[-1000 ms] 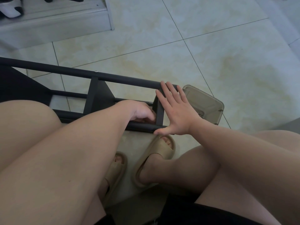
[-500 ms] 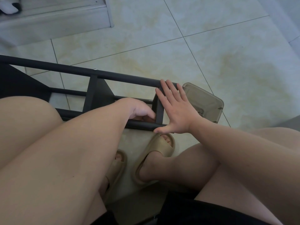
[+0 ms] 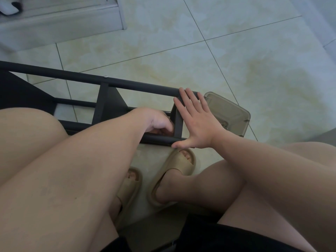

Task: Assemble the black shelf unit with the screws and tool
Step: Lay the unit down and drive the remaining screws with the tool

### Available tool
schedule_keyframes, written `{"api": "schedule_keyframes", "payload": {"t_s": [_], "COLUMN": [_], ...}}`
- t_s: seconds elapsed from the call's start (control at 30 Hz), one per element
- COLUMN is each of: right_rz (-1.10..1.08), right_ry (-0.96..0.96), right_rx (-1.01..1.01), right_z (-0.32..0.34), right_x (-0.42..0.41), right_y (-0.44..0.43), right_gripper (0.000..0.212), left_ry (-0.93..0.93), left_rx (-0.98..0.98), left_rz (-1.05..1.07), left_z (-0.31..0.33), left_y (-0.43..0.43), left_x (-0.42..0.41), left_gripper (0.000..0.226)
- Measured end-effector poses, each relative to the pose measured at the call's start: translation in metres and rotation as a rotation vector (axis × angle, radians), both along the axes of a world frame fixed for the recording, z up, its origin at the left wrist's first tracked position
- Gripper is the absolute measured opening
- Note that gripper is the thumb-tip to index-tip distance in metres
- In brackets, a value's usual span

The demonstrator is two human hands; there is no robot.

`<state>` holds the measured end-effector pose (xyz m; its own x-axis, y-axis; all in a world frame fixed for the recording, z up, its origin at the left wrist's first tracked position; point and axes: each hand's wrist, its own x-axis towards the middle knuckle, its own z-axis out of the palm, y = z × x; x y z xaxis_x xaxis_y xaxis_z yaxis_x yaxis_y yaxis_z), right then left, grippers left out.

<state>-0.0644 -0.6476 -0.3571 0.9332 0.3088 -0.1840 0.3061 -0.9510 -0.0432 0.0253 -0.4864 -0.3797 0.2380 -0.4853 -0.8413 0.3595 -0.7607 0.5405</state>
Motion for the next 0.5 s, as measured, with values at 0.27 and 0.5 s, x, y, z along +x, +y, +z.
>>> {"api": "schedule_keyframes", "payload": {"t_s": [0.27,0.5], "right_rz": [-0.001,0.002], "right_ry": [-0.007,-0.021], "right_rx": [0.010,0.008], "right_z": [-0.0012,-0.0023], "right_x": [-0.0003,0.0007], "right_y": [-0.0004,-0.0012], "right_gripper": [0.136,0.136], "left_ry": [0.019,0.031], "left_rx": [-0.004,-0.050], "left_rz": [0.015,0.025], "left_z": [-0.0023,-0.0032], "left_y": [0.0001,0.0004], "left_x": [0.0006,0.0004], "left_gripper": [0.017,0.023]}}
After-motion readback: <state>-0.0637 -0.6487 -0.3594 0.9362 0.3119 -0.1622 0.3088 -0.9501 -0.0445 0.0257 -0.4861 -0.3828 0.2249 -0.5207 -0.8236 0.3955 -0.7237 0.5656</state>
